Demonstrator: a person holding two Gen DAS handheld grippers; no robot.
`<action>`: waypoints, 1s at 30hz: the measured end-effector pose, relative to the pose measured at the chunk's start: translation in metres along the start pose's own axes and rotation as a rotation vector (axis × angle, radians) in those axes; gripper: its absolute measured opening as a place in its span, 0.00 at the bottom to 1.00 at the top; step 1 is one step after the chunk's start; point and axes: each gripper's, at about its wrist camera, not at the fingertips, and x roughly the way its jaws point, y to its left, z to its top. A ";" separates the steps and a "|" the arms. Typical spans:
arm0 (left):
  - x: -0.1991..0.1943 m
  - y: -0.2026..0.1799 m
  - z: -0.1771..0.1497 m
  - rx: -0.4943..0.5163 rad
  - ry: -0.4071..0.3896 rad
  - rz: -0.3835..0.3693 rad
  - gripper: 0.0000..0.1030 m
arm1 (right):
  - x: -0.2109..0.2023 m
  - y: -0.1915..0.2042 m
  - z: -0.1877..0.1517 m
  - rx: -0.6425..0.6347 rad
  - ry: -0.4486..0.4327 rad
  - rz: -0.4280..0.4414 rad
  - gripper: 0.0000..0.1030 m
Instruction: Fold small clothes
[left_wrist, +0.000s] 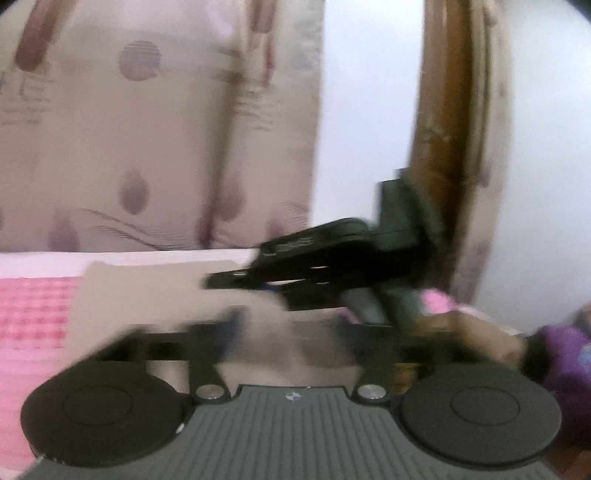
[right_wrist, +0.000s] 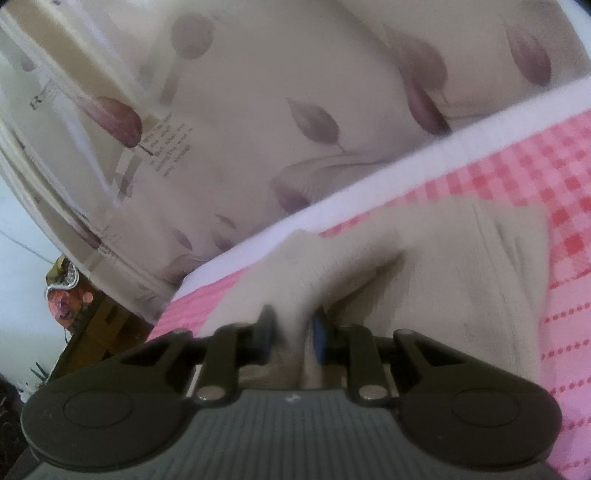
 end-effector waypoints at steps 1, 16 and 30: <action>0.002 0.002 -0.003 0.010 0.002 0.014 0.78 | 0.000 -0.001 -0.001 0.008 -0.006 0.004 0.20; 0.081 -0.037 0.023 -0.254 0.185 -0.399 0.00 | -0.064 0.004 0.016 -0.004 -0.134 0.022 0.20; -0.001 0.027 0.022 -0.177 0.067 -0.135 0.67 | -0.063 -0.059 0.002 0.031 -0.066 -0.157 0.20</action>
